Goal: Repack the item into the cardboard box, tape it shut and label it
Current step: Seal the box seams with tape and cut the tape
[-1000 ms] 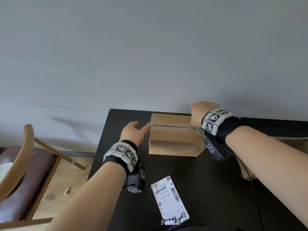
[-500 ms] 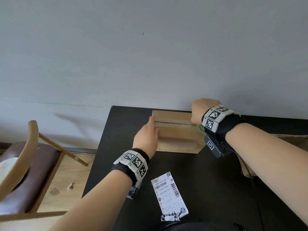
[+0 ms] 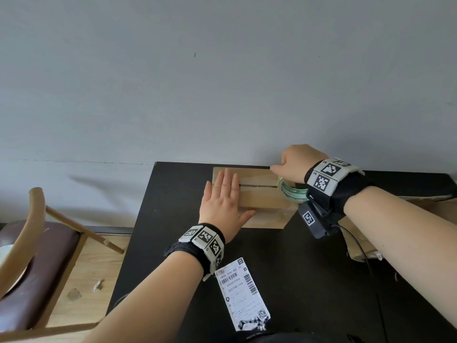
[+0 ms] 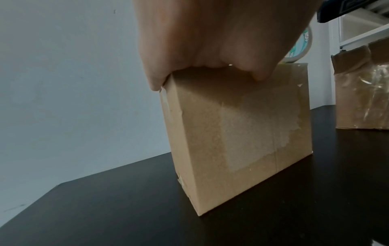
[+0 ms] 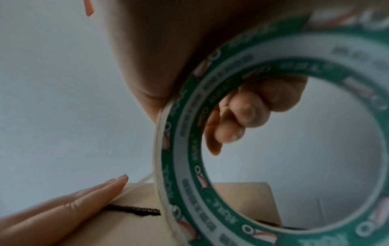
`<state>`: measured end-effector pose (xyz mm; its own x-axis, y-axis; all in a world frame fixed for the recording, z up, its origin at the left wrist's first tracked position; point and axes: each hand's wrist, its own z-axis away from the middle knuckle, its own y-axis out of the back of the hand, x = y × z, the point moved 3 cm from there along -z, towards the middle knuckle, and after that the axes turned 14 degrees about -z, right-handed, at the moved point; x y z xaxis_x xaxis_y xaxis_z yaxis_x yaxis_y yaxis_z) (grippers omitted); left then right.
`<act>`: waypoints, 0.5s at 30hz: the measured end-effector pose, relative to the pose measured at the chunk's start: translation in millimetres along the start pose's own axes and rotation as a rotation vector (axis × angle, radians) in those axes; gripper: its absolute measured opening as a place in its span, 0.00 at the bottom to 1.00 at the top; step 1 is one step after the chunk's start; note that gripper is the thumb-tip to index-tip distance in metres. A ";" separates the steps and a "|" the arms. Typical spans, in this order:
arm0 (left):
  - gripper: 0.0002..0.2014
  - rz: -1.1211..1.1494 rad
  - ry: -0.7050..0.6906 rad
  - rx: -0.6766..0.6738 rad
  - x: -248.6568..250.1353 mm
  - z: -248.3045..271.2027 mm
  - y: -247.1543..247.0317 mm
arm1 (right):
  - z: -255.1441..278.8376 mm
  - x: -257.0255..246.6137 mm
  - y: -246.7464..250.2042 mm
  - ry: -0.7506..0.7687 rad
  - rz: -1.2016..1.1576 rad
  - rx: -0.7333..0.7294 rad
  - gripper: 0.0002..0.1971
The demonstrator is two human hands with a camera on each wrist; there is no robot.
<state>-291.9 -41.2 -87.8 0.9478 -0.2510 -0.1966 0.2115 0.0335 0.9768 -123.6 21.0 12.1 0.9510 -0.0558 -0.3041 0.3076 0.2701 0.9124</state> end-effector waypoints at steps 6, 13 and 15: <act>0.45 -0.005 0.012 0.003 1.3 0.8 0.7 | 4.5 24.2 4.1 -0.027 -0.198 -0.069 0.28; 0.47 -0.025 0.007 0.022 0.9 3.3 -0.3 | 1.1 28.3 5.4 0.078 -0.201 0.003 0.31; 0.48 -0.023 0.009 0.021 0.8 3.6 -0.1 | 0.2 29.6 5.4 0.106 -0.177 0.002 0.32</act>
<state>-292.0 -44.9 -87.8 0.9447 -0.2432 -0.2199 0.2287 0.0079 0.9735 -93.8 20.7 8.0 0.8737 -0.0010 -0.4864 0.4695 0.2630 0.8429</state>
